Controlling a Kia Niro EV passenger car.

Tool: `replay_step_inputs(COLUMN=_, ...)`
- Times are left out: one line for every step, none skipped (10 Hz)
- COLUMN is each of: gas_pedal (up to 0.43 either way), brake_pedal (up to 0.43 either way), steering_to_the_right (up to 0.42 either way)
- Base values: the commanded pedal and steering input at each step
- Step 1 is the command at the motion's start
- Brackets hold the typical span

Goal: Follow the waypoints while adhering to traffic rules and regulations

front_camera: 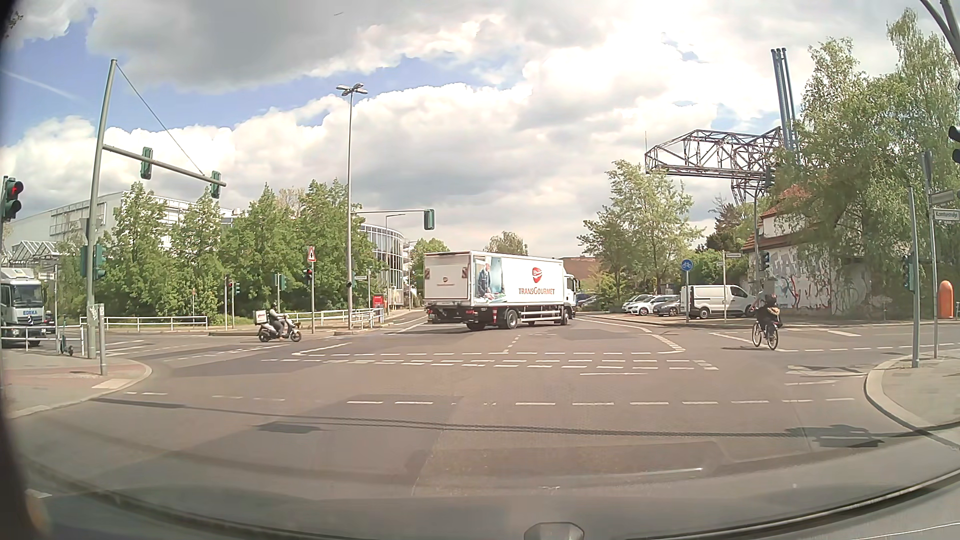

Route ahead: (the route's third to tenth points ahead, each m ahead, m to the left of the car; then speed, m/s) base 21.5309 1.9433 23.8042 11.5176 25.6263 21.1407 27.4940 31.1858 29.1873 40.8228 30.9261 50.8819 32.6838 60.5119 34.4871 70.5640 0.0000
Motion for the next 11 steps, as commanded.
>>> replay_step_inputs(gas_pedal=0.0, brake_pedal=0.354, steering_to_the_right=-0.005)
replay_step_inputs(gas_pedal=0.0, brake_pedal=0.354, steering_to_the_right=-0.005)
replay_step_inputs(gas_pedal=0.0, brake_pedal=0.354, steering_to_the_right=-0.005)
replay_step_inputs(gas_pedal=0.0, brake_pedal=0.354, steering_to_the_right=-0.005)
replay_step_inputs(gas_pedal=0.0, brake_pedal=0.348, steering_to_the_right=-0.005)
replay_step_inputs(gas_pedal=0.0, brake_pedal=0.354, steering_to_the_right=-0.005)
replay_step_inputs(gas_pedal=0.0, brake_pedal=0.354, steering_to_the_right=-0.005)
replay_step_inputs(gas_pedal=0.0, brake_pedal=0.354, steering_to_the_right=-0.005)
replay_step_inputs(gas_pedal=0.0, brake_pedal=0.354, steering_to_the_right=-0.005)
replay_step_inputs(gas_pedal=0.0, brake_pedal=0.348, steering_to_the_right=-0.005)
replay_step_inputs(gas_pedal=0.0, brake_pedal=0.348, steering_to_the_right=-0.005)
